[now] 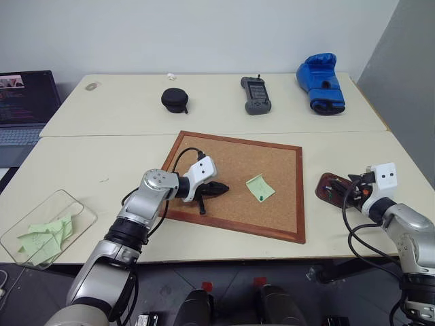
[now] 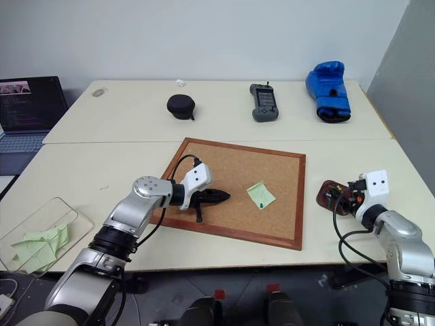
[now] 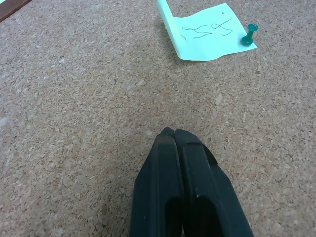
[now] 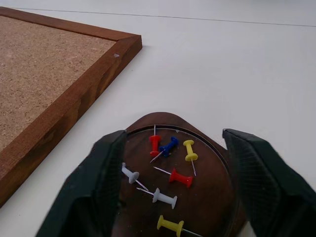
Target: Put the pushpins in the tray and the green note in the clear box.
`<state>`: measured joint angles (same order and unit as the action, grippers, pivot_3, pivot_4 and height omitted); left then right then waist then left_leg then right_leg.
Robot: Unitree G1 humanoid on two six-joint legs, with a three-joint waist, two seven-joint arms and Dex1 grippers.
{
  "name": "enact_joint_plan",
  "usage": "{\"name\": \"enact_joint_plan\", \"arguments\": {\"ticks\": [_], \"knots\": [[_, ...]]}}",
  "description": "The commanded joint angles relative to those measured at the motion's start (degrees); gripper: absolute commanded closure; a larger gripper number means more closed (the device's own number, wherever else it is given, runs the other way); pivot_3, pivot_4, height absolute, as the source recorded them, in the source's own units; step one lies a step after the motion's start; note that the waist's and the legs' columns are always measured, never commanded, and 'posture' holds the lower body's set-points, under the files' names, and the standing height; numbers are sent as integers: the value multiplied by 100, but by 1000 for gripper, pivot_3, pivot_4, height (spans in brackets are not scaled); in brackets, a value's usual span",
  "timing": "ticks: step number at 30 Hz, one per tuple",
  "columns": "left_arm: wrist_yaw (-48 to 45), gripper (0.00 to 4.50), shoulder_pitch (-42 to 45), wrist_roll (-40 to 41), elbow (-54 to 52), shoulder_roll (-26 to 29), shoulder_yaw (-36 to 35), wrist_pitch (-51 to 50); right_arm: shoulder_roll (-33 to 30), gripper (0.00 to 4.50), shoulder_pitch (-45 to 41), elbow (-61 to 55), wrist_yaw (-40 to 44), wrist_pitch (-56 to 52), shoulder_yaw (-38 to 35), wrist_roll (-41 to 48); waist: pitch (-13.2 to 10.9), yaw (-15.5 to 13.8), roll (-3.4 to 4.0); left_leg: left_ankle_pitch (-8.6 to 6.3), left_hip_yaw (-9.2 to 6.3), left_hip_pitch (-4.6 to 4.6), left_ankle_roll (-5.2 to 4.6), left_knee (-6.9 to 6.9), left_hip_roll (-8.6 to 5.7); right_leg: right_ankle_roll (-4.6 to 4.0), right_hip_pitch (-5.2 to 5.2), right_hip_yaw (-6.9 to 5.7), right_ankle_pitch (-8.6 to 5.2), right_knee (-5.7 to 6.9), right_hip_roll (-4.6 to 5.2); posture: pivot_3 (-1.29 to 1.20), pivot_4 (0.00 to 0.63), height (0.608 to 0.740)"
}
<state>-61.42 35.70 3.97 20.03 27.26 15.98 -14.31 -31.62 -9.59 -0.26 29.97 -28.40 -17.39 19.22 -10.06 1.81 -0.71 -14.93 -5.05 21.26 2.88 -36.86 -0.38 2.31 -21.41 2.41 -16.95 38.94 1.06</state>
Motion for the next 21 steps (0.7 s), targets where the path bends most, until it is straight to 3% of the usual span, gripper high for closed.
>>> {"name": "enact_joint_plan", "arguments": {"ticks": [1,10,21], "knots": [[44,4500,-58,-247,249,4,170,-57,-265,777,53,-580,793,585,179,158,0,1,1,0,0,0,0,0,0,0,0,0,0,0,0,0,150,740],[25,4500,-67,-258,233,-6,200,-62,-78,777,100,-1546,1899,1002,1726,107,-1,2,-2,0,-2,-1,0,0,0,5,2,-3,-3,-4,-2,0,150,740],[54,4500,-122,-244,87,14,179,-117,426,777,-392,-677,1911,1571,2512,-377,-2,-1,-4,-1,-10,1,0,1,2,4,0,-7,-3,-5,0,0,150,740]]}}
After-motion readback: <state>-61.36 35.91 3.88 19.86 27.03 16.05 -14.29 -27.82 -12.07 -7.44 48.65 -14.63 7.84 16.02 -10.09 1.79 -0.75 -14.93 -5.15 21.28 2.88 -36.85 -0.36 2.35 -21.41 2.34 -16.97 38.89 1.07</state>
